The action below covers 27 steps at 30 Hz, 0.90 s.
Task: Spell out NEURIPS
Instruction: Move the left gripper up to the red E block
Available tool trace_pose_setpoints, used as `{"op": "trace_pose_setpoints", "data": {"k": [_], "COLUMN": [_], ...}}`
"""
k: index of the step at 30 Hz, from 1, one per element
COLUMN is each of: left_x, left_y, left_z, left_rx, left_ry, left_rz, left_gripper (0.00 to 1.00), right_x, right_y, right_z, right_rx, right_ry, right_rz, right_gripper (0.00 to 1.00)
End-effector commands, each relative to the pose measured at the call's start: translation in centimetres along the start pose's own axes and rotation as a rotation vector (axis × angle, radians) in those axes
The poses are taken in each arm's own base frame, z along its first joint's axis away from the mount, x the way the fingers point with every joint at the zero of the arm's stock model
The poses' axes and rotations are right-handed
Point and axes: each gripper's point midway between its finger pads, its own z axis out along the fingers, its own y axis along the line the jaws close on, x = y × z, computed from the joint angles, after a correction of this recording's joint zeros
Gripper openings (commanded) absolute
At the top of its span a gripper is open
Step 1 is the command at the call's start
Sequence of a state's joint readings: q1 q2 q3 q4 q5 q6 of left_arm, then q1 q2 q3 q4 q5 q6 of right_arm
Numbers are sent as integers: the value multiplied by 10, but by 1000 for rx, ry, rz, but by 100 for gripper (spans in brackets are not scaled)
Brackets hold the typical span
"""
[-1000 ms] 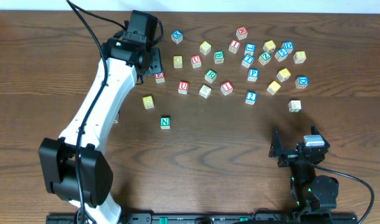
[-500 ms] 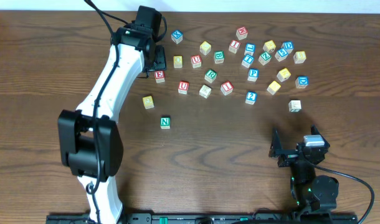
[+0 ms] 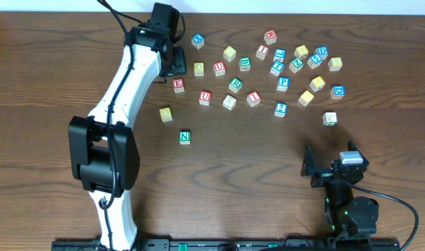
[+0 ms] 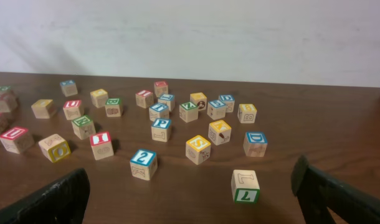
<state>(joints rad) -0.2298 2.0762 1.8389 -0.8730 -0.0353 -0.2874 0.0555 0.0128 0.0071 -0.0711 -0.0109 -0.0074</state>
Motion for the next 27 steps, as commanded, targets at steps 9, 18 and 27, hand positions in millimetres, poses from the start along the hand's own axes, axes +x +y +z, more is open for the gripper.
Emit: {"op": "trace_pose_setpoints", "data": {"k": [9, 18, 27], "left_x": [-4, 13, 14], "left_y": [1, -2, -7], "left_z": [6, 43, 53], "left_rx": [-2, 1, 21], "left_ry": [5, 86, 95], "left_rz": [0, 5, 5], "left_gripper": [63, 62, 62], "right_x": [1, 1, 1], "right_y": [-2, -2, -2], "right_z": [0, 0, 0], "right_rx": [9, 10, 9], "right_ry": [2, 2, 2], "right_rz": [15, 15, 15], "right_gripper": [99, 99, 99]}}
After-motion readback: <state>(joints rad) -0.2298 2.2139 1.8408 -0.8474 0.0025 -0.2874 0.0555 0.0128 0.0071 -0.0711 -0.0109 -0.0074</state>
